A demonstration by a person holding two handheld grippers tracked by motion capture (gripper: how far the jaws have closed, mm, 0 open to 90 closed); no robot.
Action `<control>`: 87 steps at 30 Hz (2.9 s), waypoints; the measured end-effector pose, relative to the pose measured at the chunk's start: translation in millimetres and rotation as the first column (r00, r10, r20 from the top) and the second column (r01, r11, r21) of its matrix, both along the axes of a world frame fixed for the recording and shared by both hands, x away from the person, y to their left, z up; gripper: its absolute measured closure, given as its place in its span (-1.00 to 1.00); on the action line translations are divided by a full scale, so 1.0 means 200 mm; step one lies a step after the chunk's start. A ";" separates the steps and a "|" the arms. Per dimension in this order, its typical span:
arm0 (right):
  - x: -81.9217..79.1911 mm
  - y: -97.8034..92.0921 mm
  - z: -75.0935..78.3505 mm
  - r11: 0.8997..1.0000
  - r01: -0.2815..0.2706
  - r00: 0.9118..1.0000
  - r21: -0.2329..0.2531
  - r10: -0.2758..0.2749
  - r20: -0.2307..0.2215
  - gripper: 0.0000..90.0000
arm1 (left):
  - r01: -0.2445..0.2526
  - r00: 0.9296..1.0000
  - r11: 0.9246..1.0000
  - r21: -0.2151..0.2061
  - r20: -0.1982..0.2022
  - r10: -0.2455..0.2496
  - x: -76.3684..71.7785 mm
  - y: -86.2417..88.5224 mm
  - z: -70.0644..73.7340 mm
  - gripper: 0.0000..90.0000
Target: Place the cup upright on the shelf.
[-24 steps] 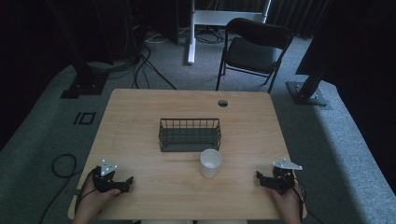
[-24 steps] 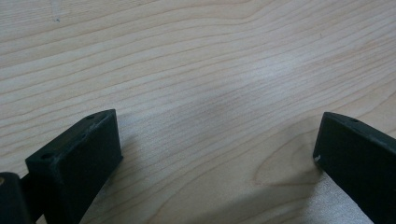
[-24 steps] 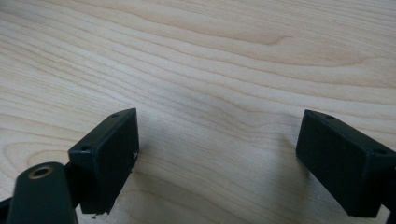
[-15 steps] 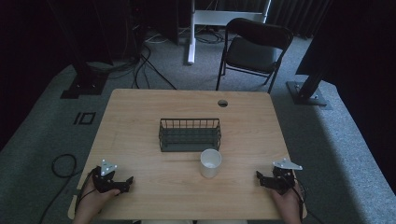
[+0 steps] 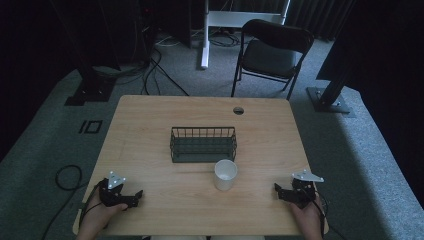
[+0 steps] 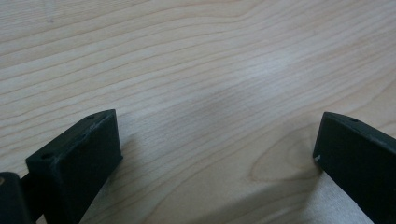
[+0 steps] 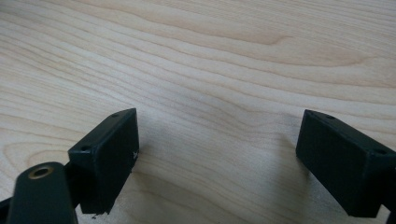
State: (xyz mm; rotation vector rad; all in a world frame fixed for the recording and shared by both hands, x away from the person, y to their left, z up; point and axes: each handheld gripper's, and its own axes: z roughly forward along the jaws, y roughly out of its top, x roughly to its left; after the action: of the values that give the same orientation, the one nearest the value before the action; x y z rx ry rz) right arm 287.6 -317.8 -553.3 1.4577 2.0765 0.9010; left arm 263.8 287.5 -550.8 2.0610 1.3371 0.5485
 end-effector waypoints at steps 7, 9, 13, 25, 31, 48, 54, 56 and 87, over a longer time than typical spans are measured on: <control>0.00 0.00 0.00 1.000 0.001 1.000 0.000 -0.001 0.000 -0.71 | 0.065 0.997 0.997 -0.042 0.032 -0.064 0.00 -0.03 0.01 -0.97; 0.00 0.00 0.00 1.000 0.001 1.000 0.001 -0.001 0.000 -0.71 | 0.077 0.997 0.997 -0.027 0.032 -0.076 0.00 -0.04 0.01 -0.97; 0.00 0.00 0.00 1.000 0.001 1.000 0.001 -0.001 0.000 -0.71 | 0.093 0.995 0.996 -0.015 0.026 -0.093 0.01 -0.07 0.01 -0.96; 0.00 0.00 0.00 1.000 0.001 1.000 0.001 -0.001 0.000 -0.71 | 0.153 0.988 0.988 0.014 0.022 -0.153 0.04 -0.14 0.04 -0.96; 0.00 0.00 0.00 1.000 0.001 1.000 0.000 -0.001 0.000 -0.71 | 0.183 0.982 0.983 0.010 0.038 -0.183 0.05 -0.18 0.06 -0.96; 0.00 0.00 0.00 1.000 0.001 1.000 0.000 -0.001 0.000 -0.71 | 0.252 0.966 0.968 -0.011 0.059 -0.251 0.07 -0.27 0.09 -0.97; 0.00 0.00 0.00 1.000 0.001 1.000 0.001 -0.001 0.000 -0.71 | 0.277 0.959 0.961 -0.004 0.065 -0.277 0.09 -0.32 0.10 -0.97; 0.00 0.00 0.00 1.000 0.001 1.000 0.000 -0.001 0.000 -0.71 | 0.291 0.955 0.957 0.004 0.065 -0.291 0.09 -0.34 0.10 -0.96; 0.00 0.00 0.00 1.000 0.001 1.000 0.000 -0.001 0.000 -0.71 | 0.430 0.899 0.903 0.015 0.085 -0.430 0.14 -0.61 0.12 -0.96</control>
State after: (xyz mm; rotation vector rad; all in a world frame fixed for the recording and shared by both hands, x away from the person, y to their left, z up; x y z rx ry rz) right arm 287.6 -317.9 -553.3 1.4591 2.0754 0.9008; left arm 291.9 165.7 -526.4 2.2108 0.7903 0.4279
